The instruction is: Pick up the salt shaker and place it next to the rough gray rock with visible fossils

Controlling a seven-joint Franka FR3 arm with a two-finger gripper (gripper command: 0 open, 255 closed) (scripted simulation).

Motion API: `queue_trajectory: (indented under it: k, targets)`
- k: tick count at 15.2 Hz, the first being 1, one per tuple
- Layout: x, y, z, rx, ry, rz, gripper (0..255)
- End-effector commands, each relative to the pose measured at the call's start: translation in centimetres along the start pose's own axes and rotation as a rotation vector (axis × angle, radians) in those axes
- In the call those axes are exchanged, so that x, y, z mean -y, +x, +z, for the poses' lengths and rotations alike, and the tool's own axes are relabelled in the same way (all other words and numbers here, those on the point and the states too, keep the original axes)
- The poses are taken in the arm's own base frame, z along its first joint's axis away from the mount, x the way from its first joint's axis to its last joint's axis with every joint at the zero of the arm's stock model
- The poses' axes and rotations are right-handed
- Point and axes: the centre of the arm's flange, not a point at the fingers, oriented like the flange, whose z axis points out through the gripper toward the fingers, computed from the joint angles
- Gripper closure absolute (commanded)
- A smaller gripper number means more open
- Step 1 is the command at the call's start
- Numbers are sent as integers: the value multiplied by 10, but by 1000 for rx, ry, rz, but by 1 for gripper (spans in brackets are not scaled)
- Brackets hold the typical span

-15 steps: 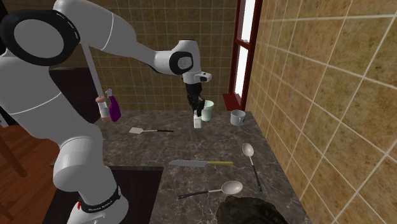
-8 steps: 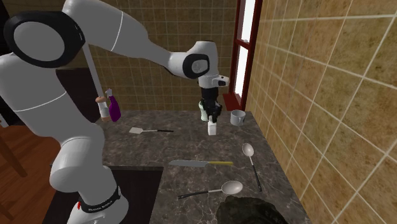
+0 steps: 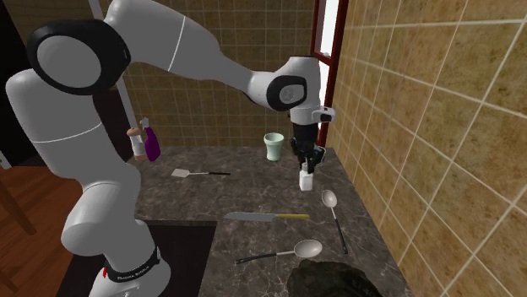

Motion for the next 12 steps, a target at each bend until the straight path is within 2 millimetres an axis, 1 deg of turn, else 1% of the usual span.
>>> queue_trajectory:
  k: [1,8,9,12]
  targets:
    - [-26,4,4,0,0,-1,255]
    - [-114,32,15,0,0,-1,255]
    - [-124,35,16,0,0,-1,255]
    - [-122,34,31,0,0,-1,255]
